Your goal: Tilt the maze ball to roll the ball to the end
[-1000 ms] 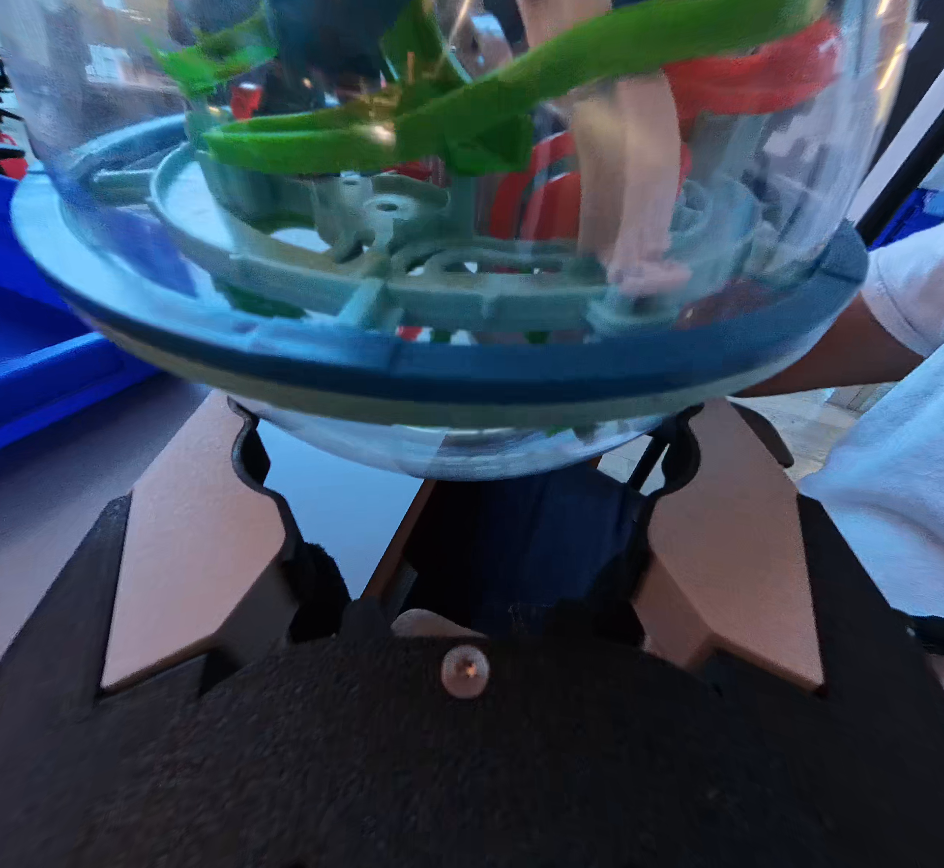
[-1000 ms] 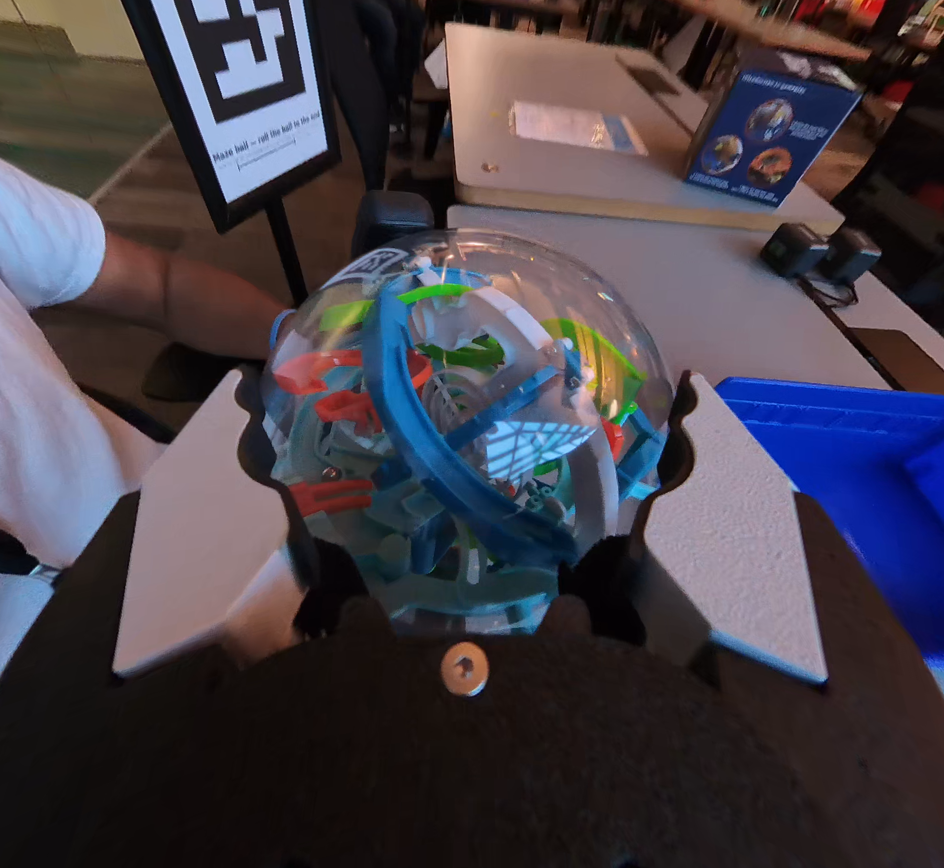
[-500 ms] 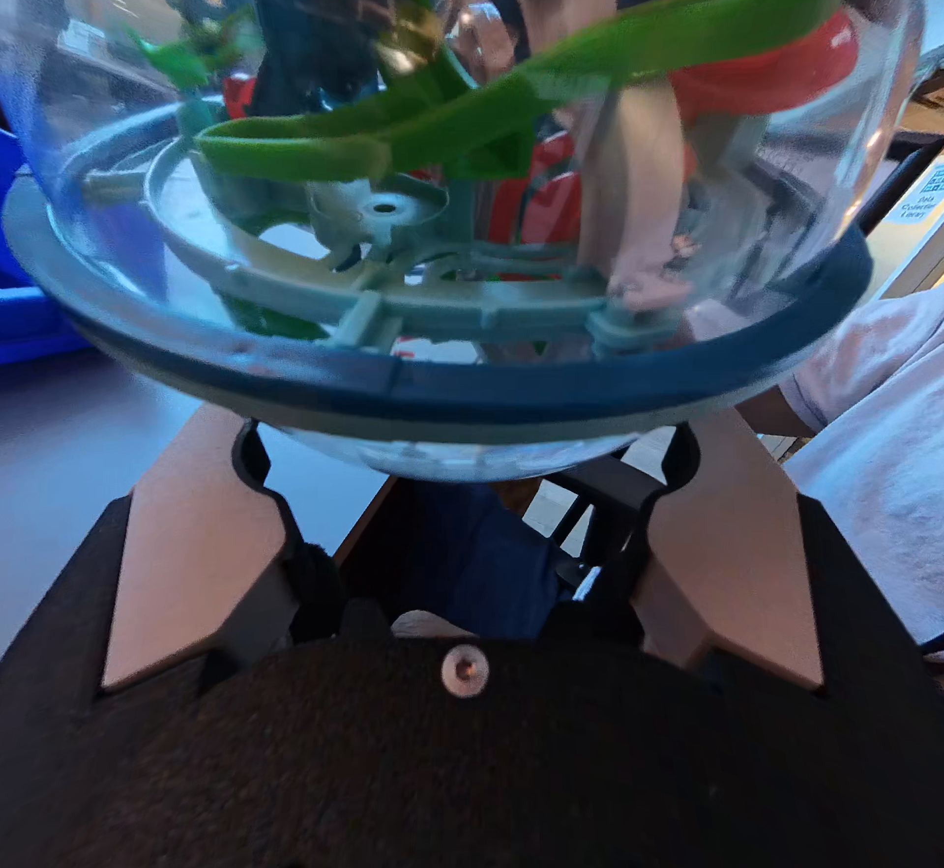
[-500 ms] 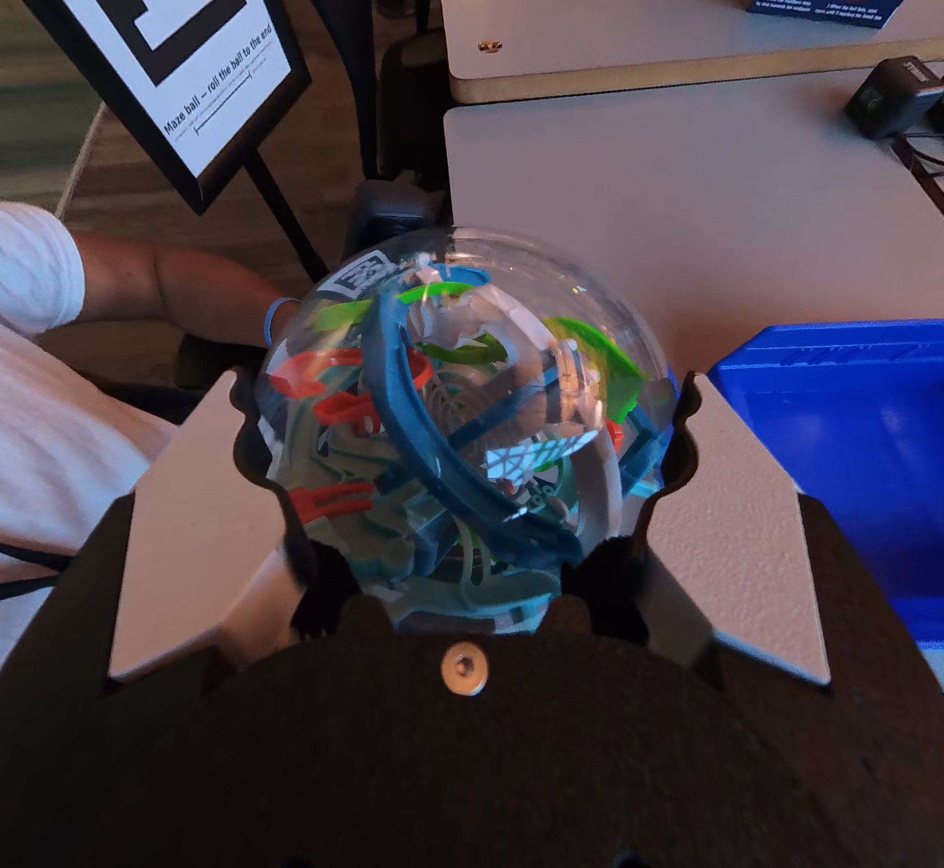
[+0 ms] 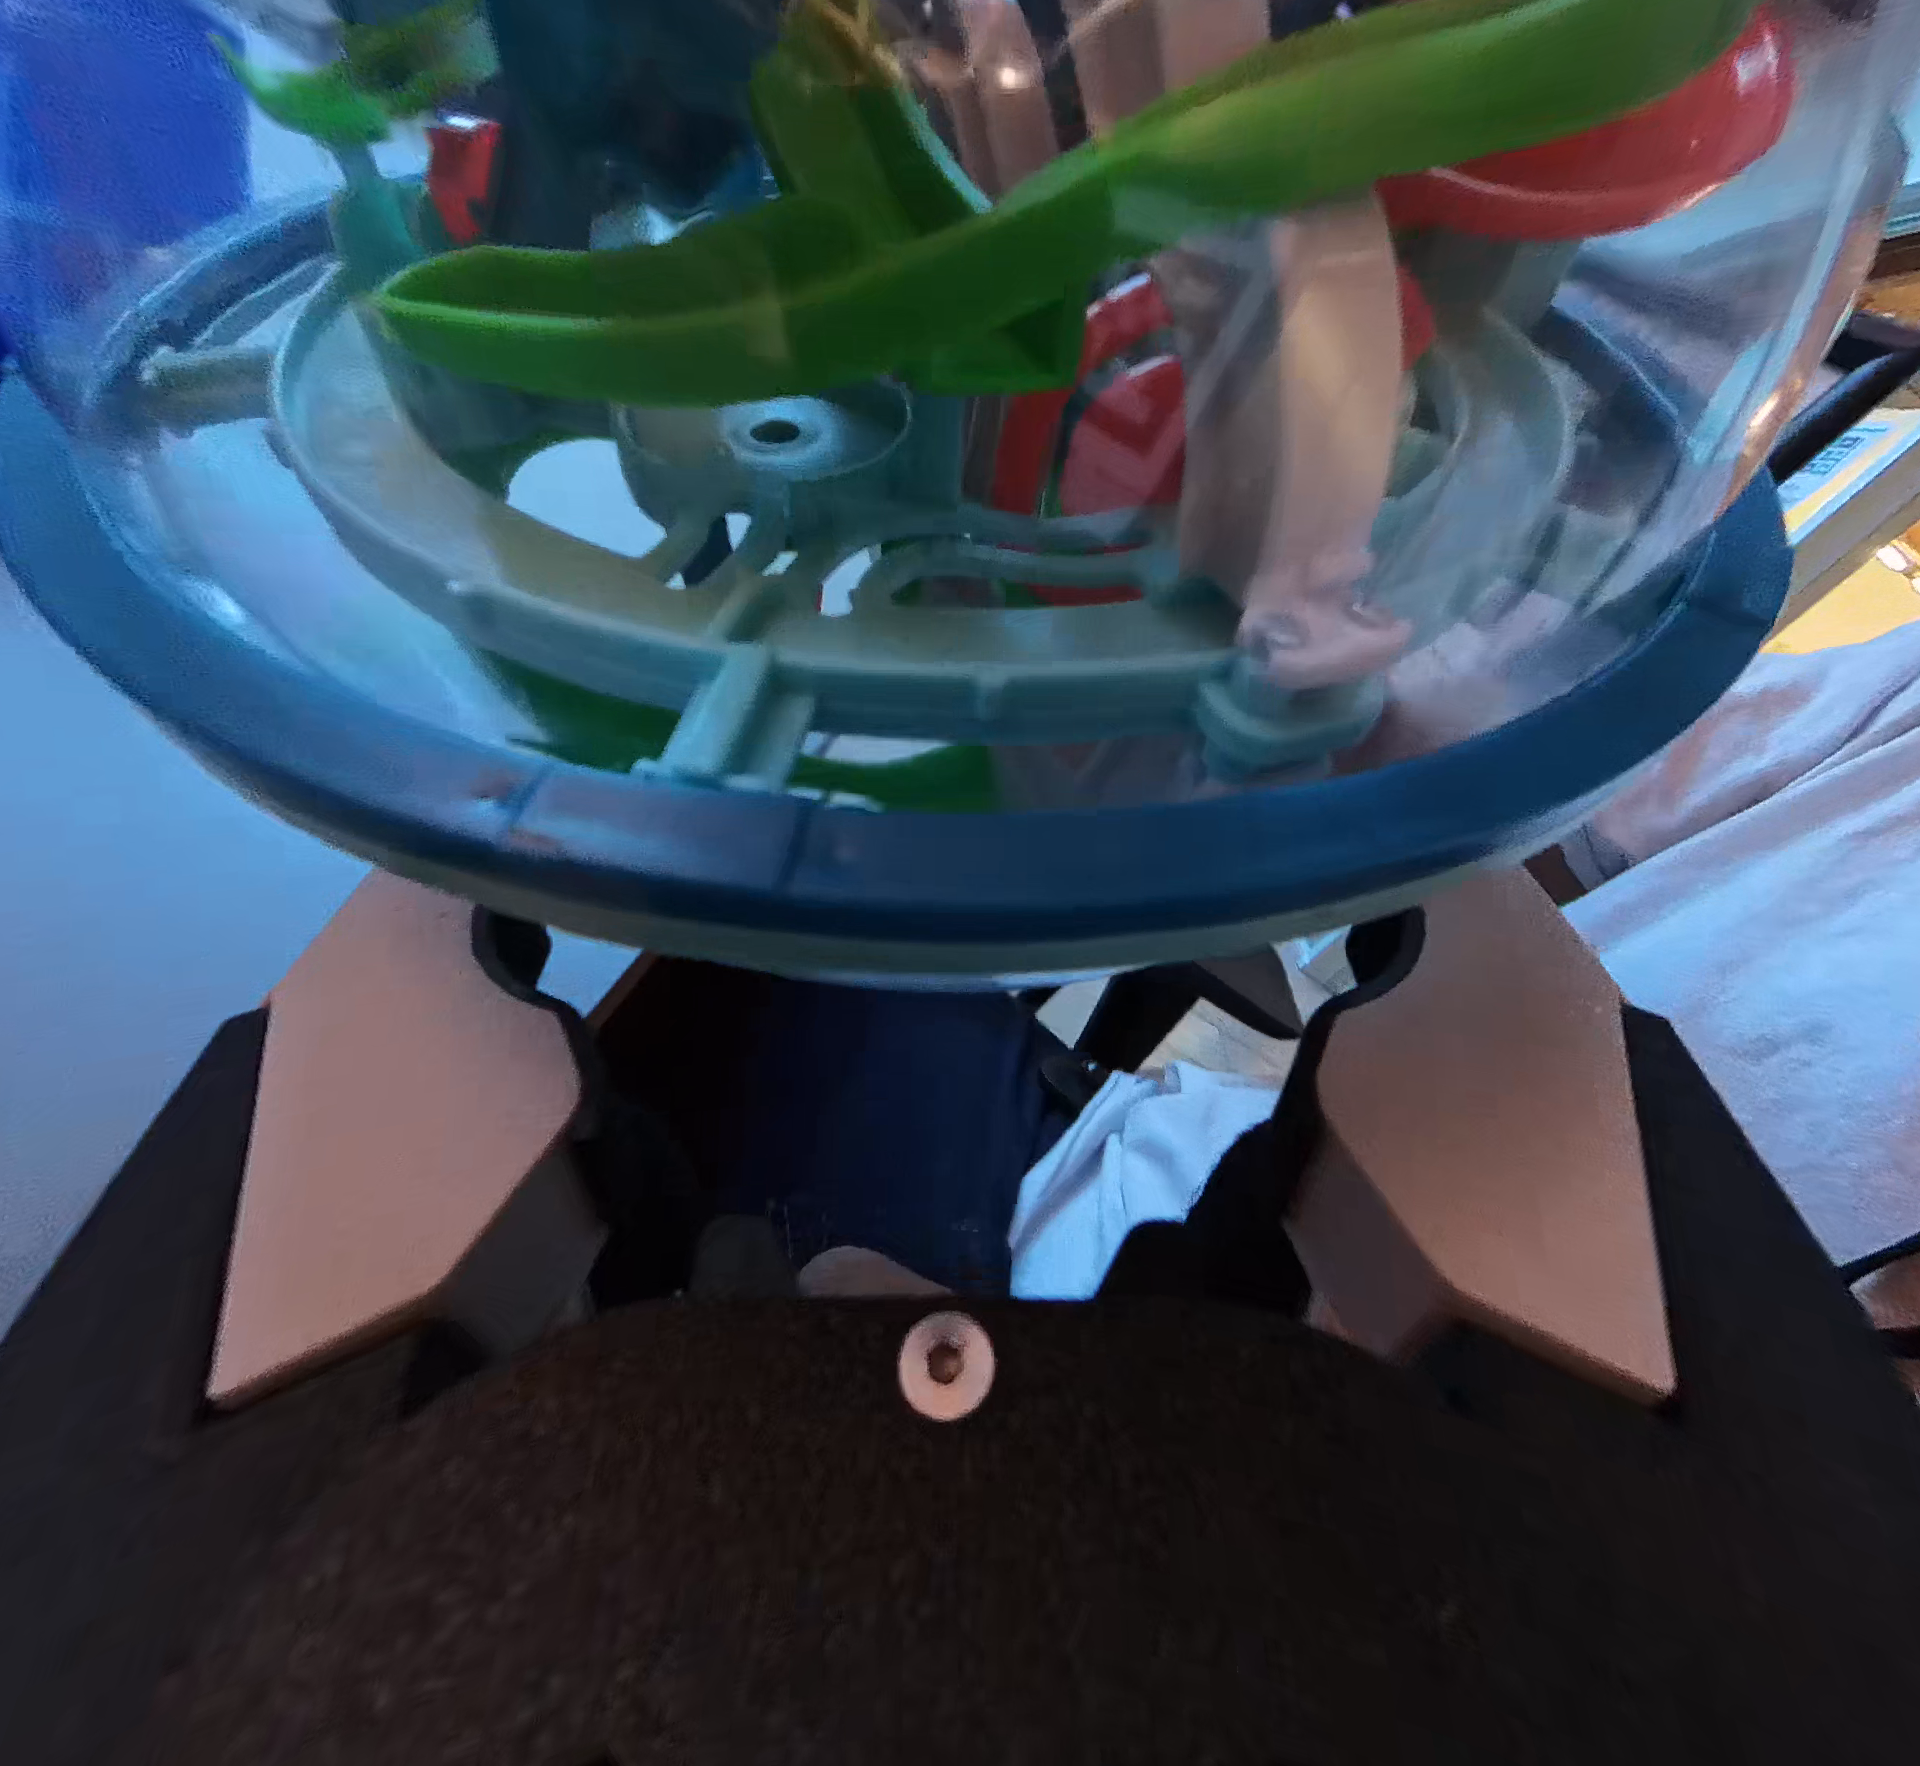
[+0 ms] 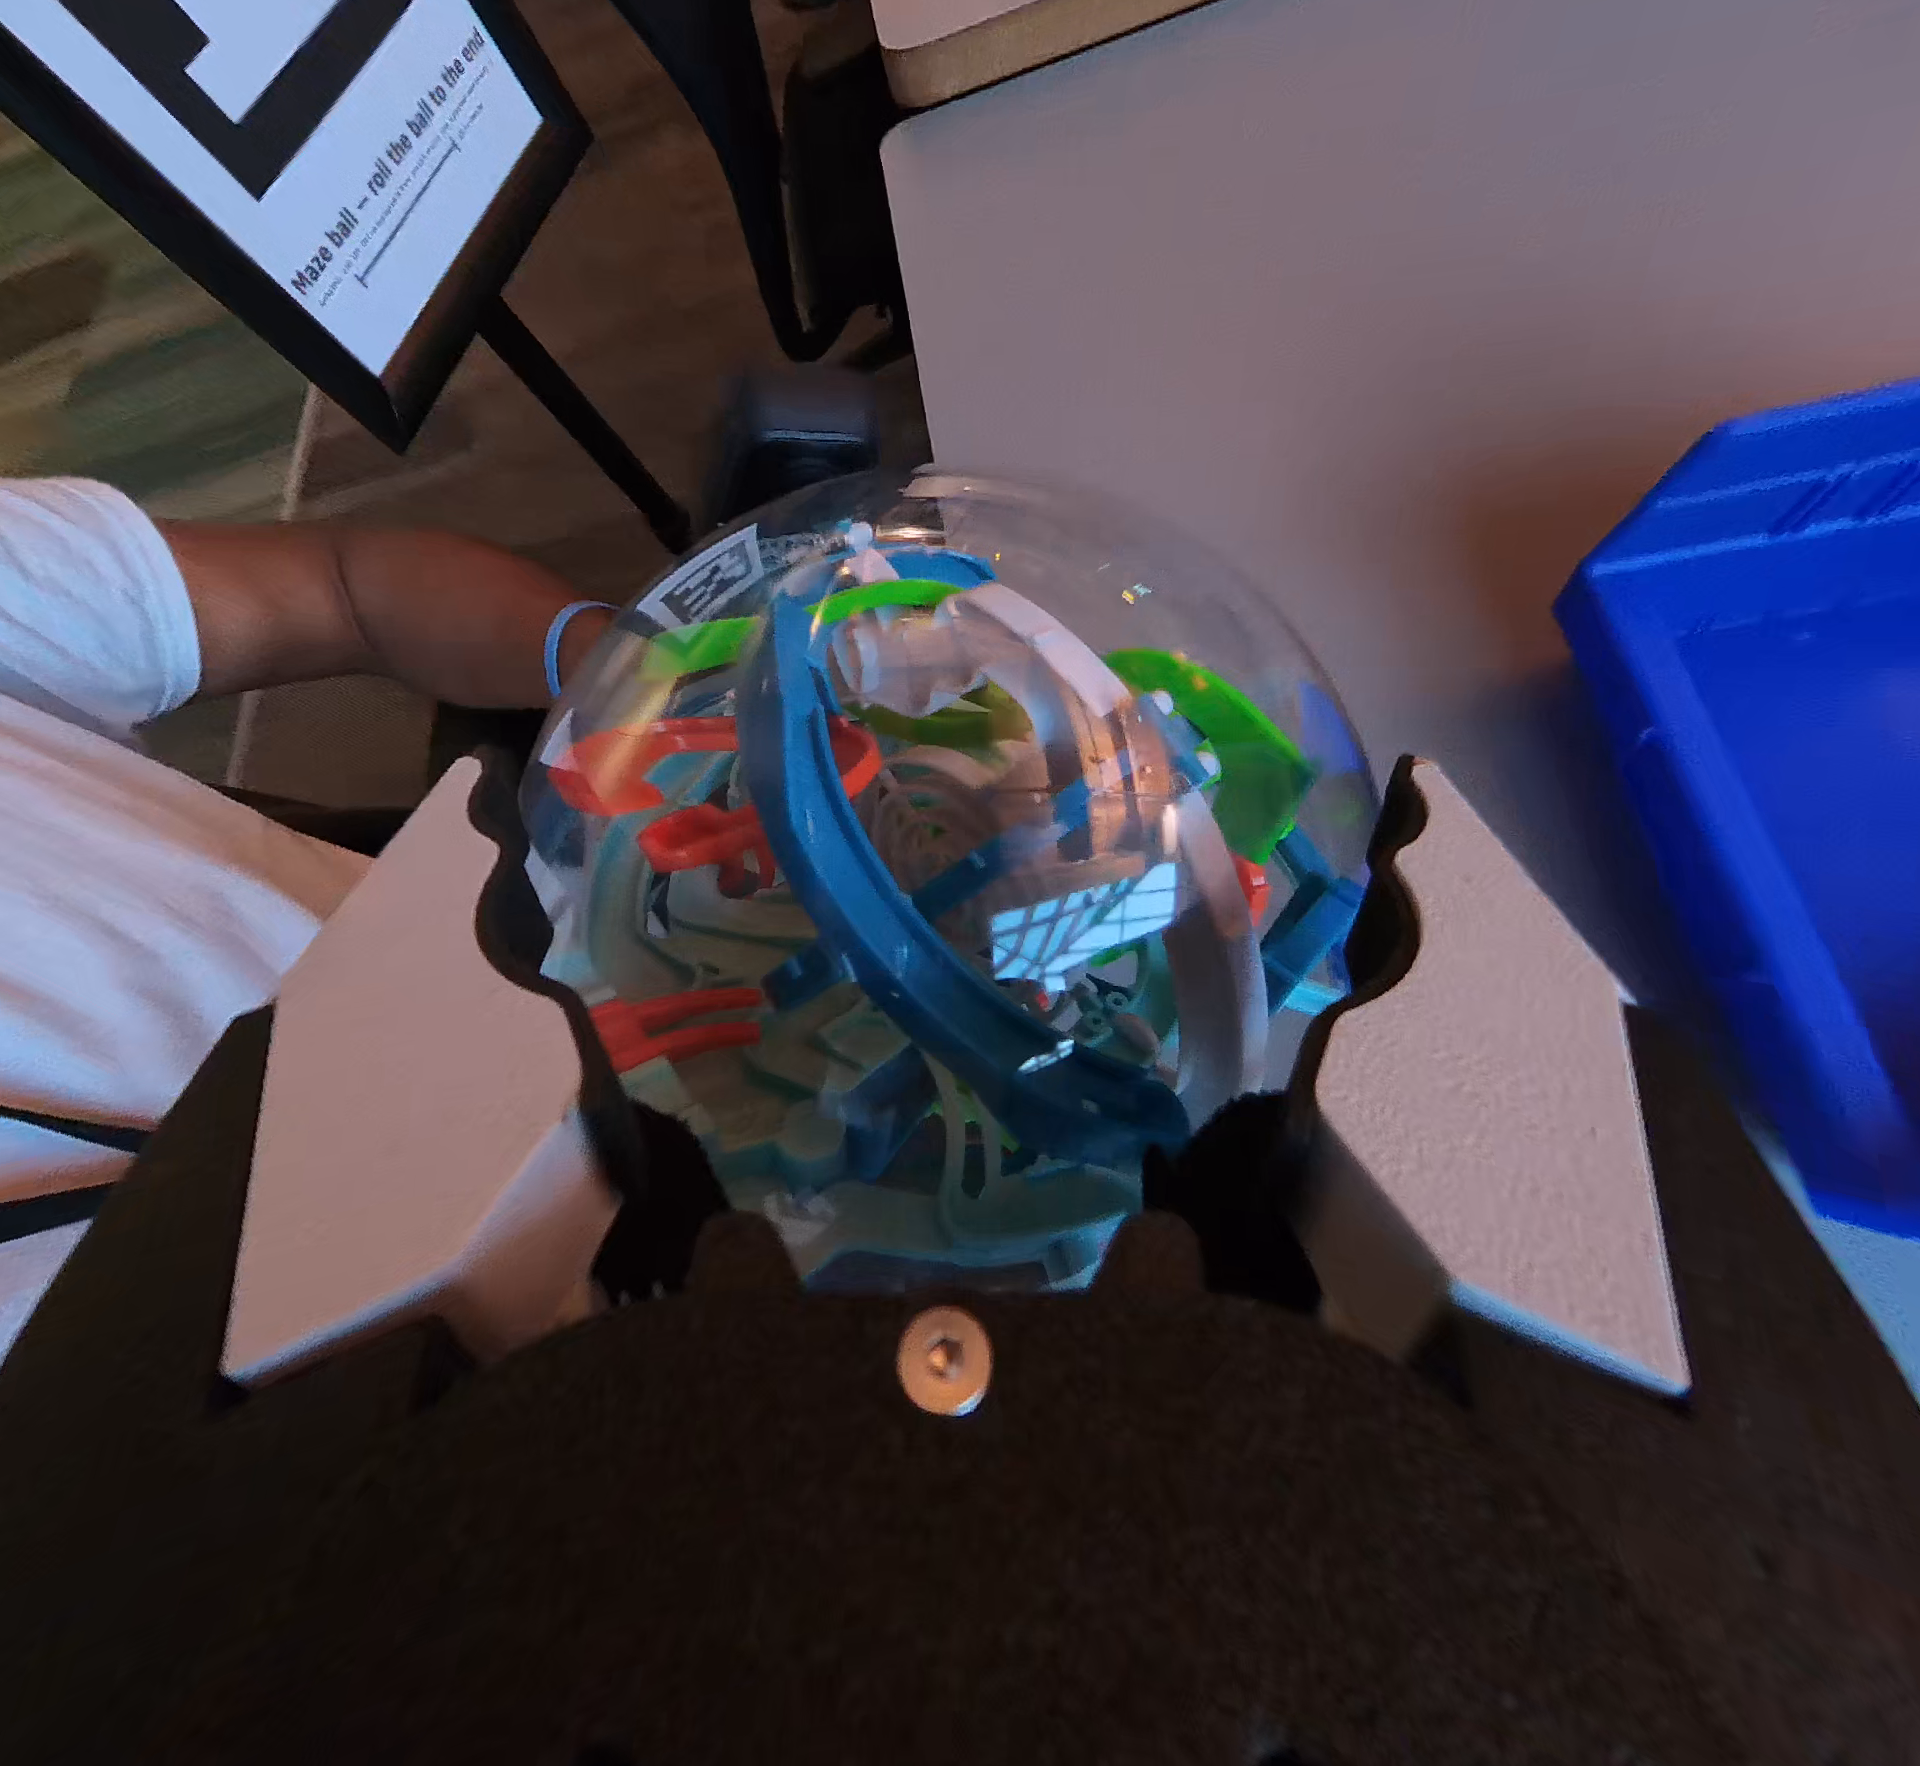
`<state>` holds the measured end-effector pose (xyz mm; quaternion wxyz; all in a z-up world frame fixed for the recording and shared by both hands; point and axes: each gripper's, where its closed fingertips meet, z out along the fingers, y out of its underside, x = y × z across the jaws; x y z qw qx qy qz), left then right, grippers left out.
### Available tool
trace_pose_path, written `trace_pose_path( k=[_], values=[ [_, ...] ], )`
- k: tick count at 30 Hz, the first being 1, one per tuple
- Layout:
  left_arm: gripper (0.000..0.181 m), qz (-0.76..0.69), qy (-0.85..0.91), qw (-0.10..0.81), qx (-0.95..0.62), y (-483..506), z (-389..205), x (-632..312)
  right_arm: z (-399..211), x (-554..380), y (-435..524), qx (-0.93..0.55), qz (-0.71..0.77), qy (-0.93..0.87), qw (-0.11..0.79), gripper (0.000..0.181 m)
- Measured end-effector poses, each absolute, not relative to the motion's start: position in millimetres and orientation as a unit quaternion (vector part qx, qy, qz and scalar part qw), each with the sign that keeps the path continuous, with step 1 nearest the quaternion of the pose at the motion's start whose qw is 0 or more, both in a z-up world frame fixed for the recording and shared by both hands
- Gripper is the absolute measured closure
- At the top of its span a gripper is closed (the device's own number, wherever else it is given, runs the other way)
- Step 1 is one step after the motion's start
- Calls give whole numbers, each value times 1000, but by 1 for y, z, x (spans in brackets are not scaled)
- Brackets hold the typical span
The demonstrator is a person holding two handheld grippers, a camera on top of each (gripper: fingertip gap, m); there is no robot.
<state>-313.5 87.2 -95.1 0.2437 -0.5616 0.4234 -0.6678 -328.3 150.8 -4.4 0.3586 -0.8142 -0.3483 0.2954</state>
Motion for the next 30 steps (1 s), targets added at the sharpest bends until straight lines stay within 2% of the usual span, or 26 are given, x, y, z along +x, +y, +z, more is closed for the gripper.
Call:
trace_pose_path(
  k=[8,19,30],
  values=[
    [25,-644,407,204,-615,94,-125,-300,-39,-300,162,-802,372,-288,367,27],
    [26,-550,400,257,-687,104,-145,-288,-58,-284,165,-779,409,-342,329,28],
    [43,-503,451,268,-687,113,-147,-303,-55,-276,169,-740,460,-329,363,32]
  ],
)
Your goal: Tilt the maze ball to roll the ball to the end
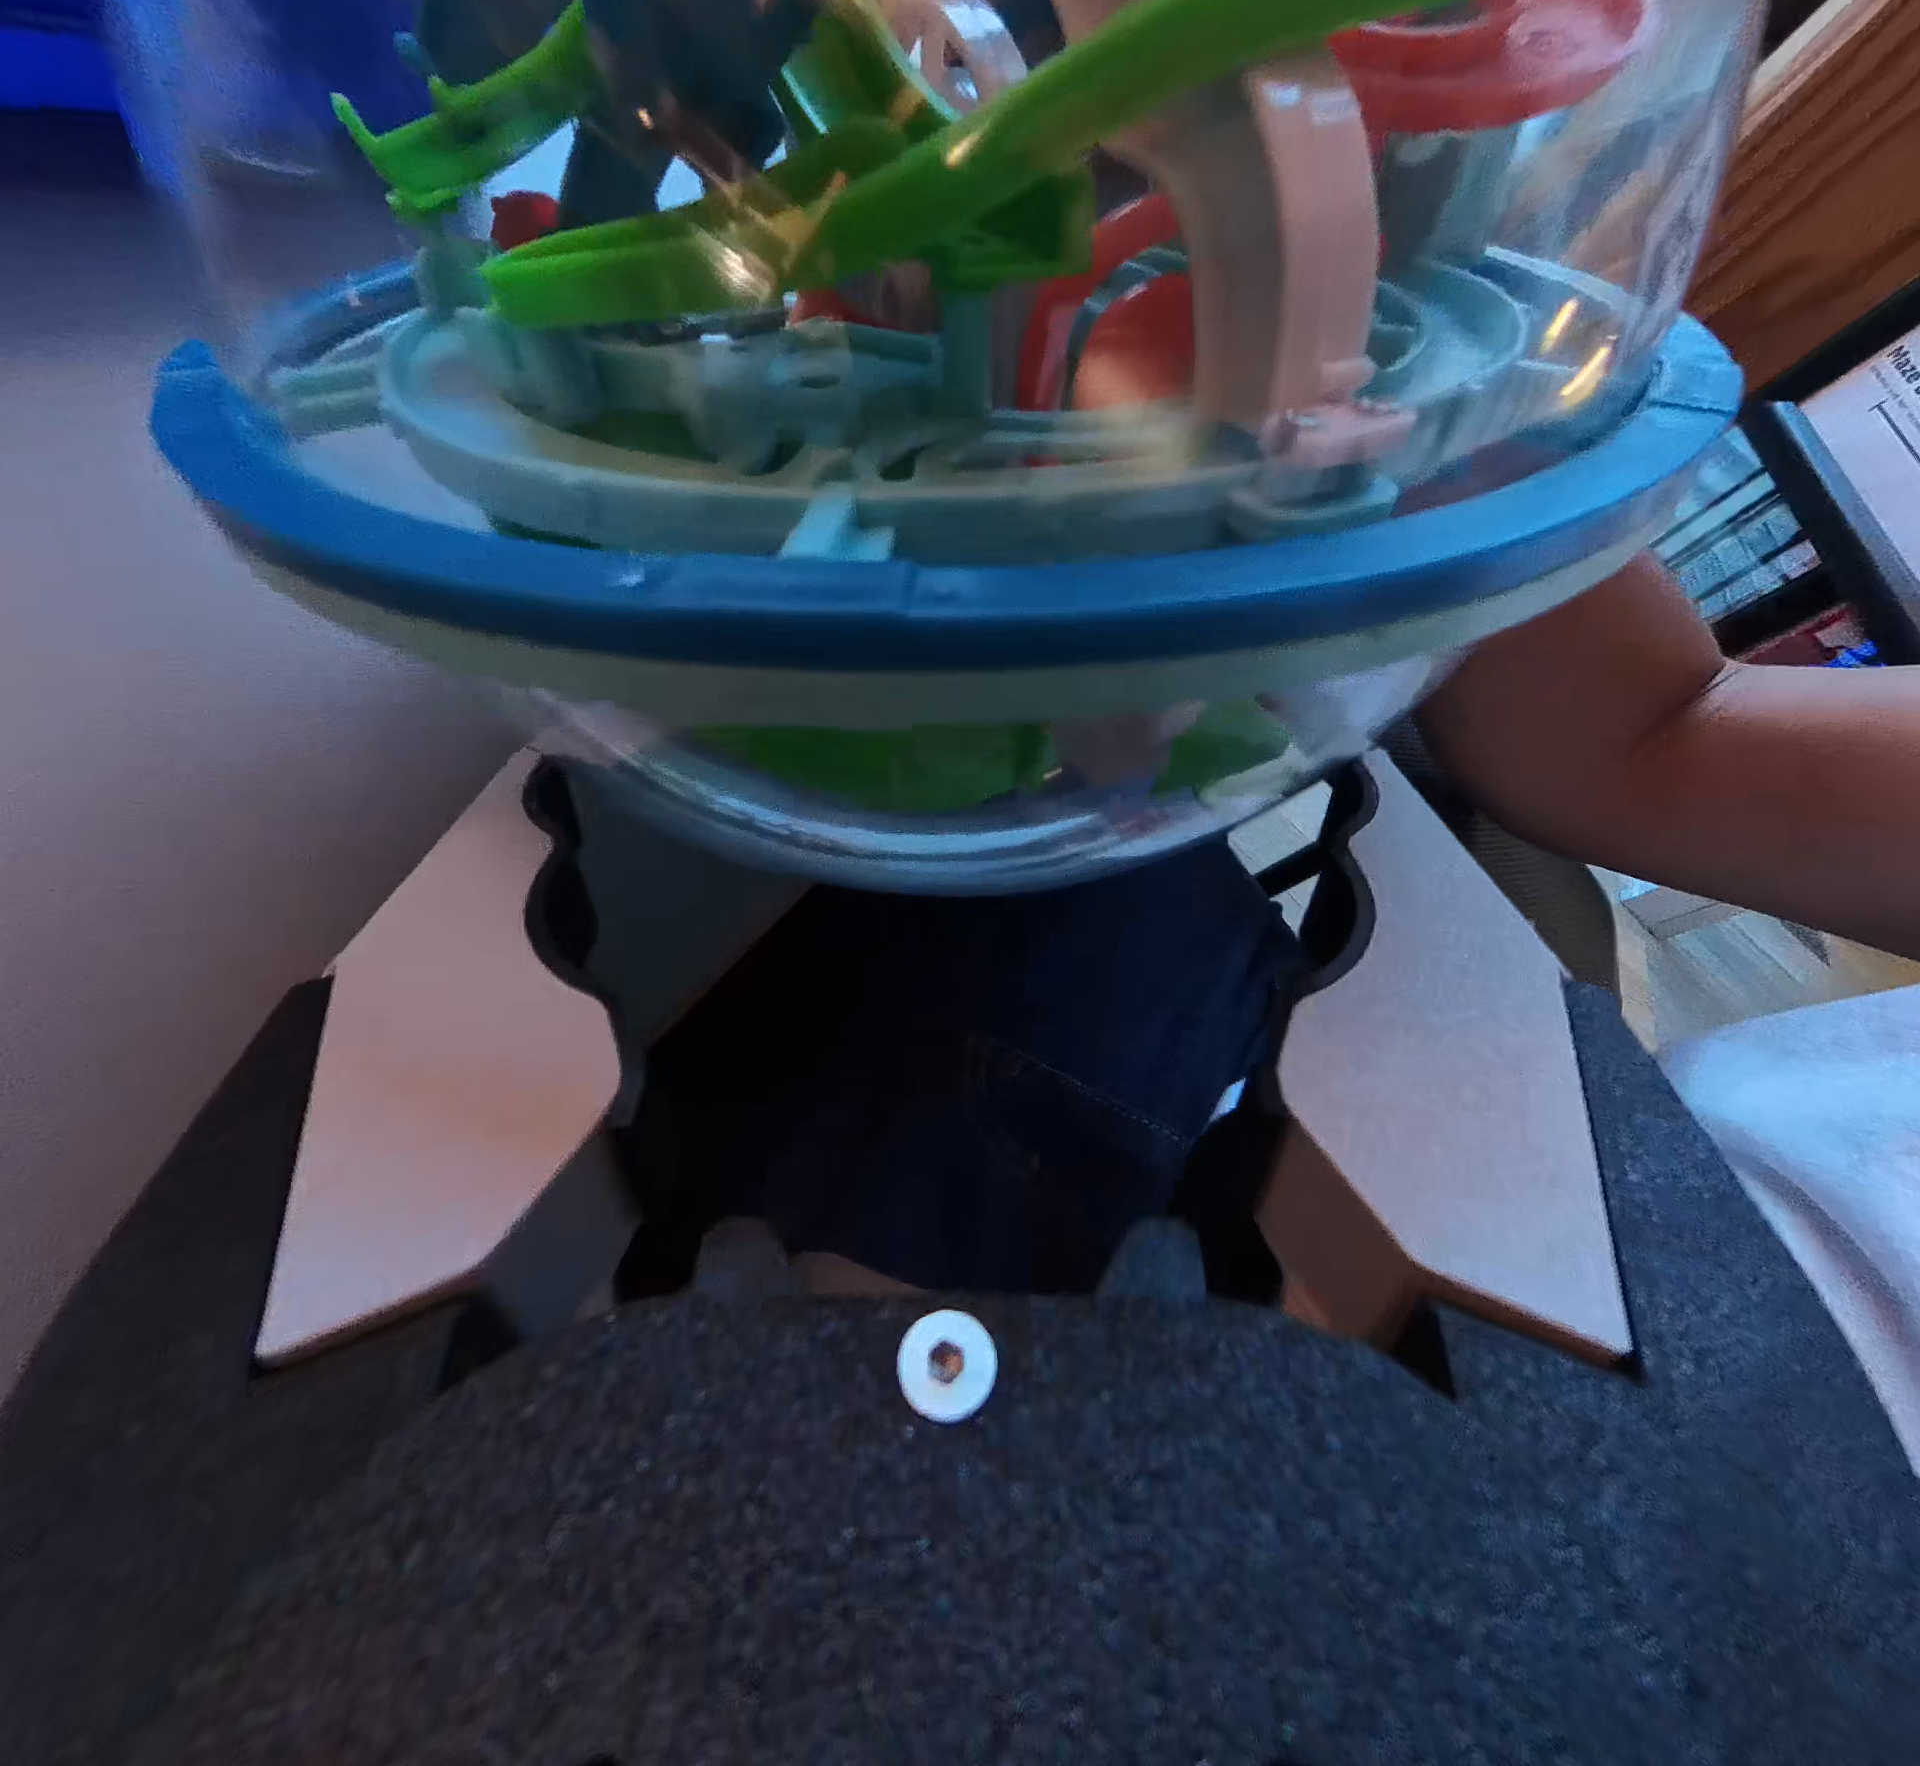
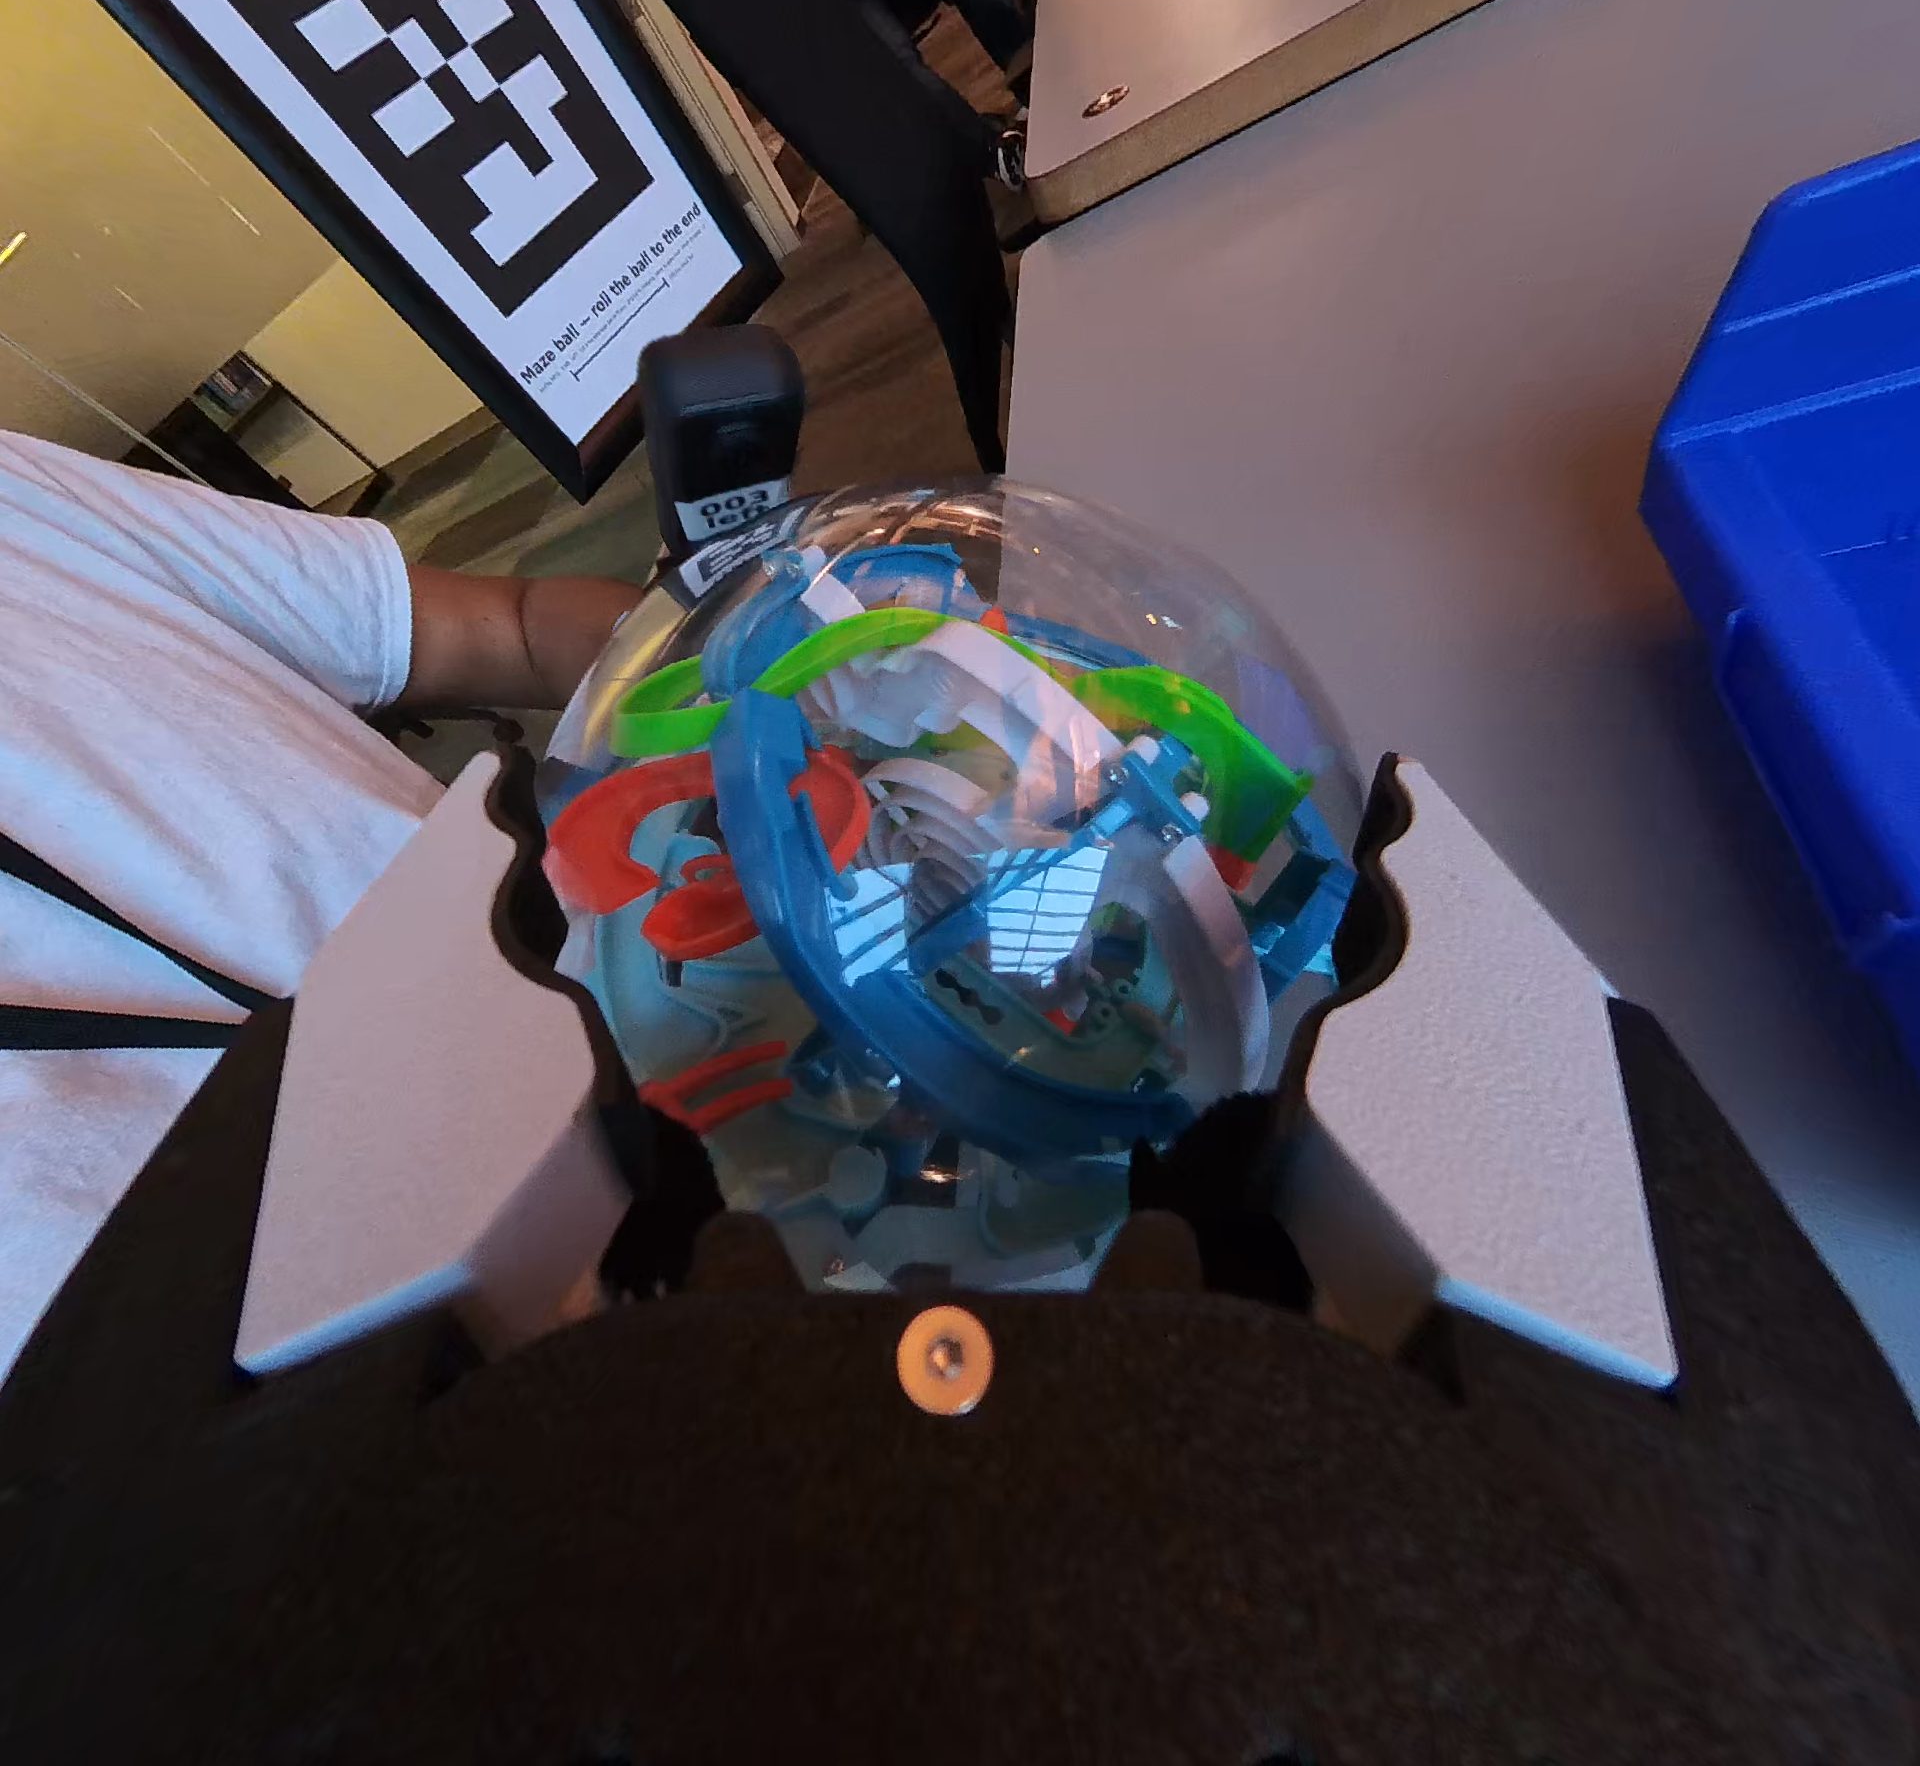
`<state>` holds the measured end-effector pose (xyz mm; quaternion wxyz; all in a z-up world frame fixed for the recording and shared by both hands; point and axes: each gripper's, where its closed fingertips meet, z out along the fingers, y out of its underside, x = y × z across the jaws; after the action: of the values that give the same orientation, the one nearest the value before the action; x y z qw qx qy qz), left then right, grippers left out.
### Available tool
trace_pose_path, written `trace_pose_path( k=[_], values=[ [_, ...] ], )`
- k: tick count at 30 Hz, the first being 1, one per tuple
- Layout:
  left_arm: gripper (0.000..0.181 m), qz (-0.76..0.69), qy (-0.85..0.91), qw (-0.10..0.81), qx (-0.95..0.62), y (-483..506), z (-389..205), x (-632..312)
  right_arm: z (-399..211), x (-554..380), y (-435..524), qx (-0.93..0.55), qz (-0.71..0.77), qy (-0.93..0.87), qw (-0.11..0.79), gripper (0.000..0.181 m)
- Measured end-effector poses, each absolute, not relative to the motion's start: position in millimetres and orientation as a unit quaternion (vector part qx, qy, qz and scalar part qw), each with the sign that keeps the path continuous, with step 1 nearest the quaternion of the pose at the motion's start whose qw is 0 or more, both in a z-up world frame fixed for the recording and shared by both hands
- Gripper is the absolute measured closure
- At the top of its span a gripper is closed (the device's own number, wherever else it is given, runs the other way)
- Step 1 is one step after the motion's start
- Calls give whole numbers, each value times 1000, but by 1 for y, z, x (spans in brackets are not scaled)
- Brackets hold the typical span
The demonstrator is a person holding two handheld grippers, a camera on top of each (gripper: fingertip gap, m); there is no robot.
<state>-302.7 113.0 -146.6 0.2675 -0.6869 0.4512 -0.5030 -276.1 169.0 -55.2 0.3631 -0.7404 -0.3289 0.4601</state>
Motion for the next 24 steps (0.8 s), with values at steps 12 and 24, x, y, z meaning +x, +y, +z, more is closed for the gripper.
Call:
trace_pose_path(
  k=[12,24],
  values=[
    [65,-447,448,433,-642,172,-44,-373,-53,-278,171,-744,449,-336,362,36],
    [43,-428,596,267,-625,156,-53,-290,-50,-285,172,-740,425,-352,384,35]
  ],
)
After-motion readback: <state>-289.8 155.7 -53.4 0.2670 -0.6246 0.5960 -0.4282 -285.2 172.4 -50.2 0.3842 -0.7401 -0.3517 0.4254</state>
